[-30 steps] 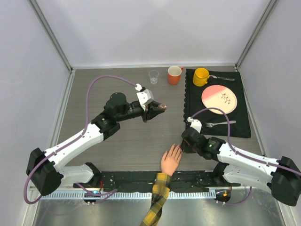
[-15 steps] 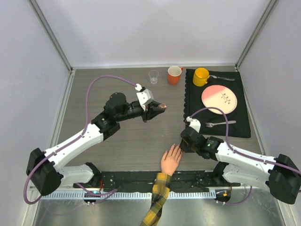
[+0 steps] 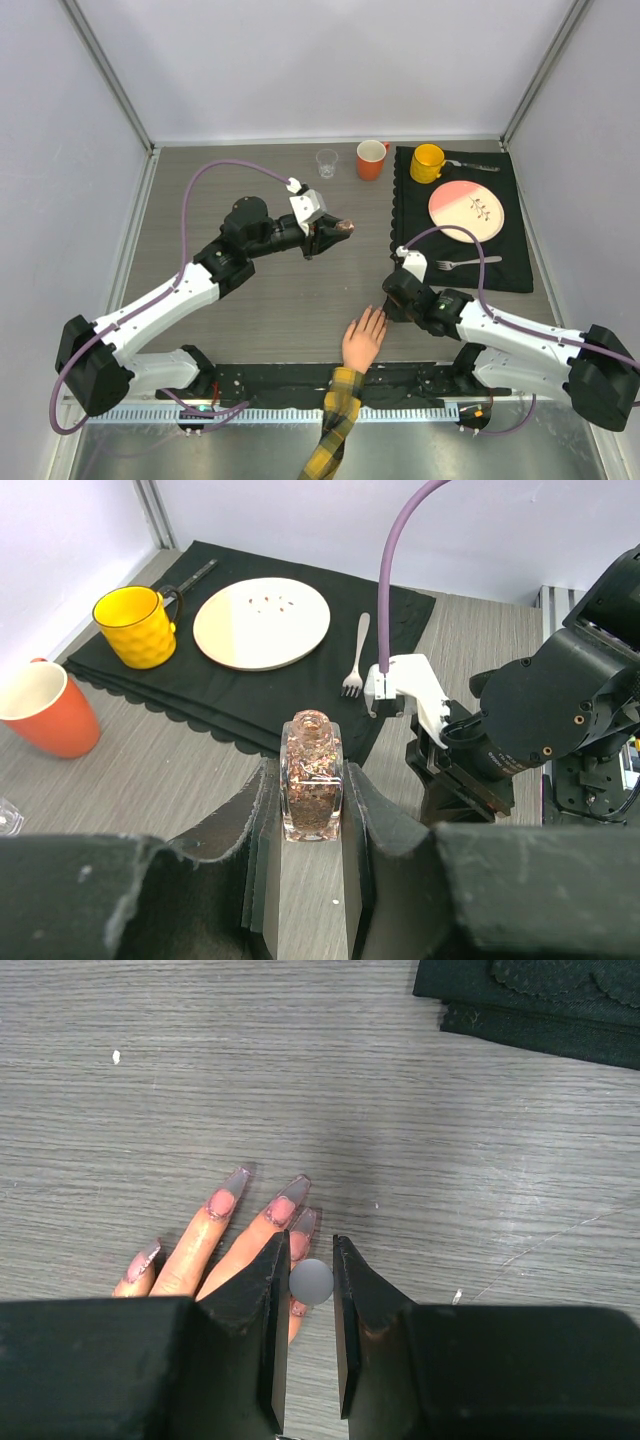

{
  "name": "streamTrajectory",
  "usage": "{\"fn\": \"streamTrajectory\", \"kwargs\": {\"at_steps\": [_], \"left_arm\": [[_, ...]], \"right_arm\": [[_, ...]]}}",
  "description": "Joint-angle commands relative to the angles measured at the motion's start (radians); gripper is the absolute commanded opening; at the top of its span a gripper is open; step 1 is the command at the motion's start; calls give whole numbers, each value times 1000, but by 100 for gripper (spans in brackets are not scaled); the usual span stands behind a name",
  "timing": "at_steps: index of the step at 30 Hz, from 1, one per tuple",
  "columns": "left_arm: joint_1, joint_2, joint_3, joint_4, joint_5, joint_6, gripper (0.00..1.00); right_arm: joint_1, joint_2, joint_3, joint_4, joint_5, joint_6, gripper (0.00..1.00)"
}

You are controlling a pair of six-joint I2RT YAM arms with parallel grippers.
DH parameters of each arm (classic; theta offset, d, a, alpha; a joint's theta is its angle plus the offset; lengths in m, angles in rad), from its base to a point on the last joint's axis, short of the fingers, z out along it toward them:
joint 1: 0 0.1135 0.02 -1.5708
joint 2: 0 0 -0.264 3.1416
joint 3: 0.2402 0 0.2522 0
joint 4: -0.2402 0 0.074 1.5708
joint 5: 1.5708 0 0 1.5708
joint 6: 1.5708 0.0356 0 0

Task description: Paint the nails

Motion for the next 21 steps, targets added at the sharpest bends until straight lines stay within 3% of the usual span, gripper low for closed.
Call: {"fn": "streamTrajectory", "kwargs": {"at_steps": [1, 21], "left_arm": [[-5, -33, 13, 30, 11, 15, 0], [-5, -40, 11, 30, 10, 18, 0]], "right_arm": [[-5, 1, 37, 18, 37, -13, 1], [-5, 6, 34, 43, 46, -39, 1]]}}
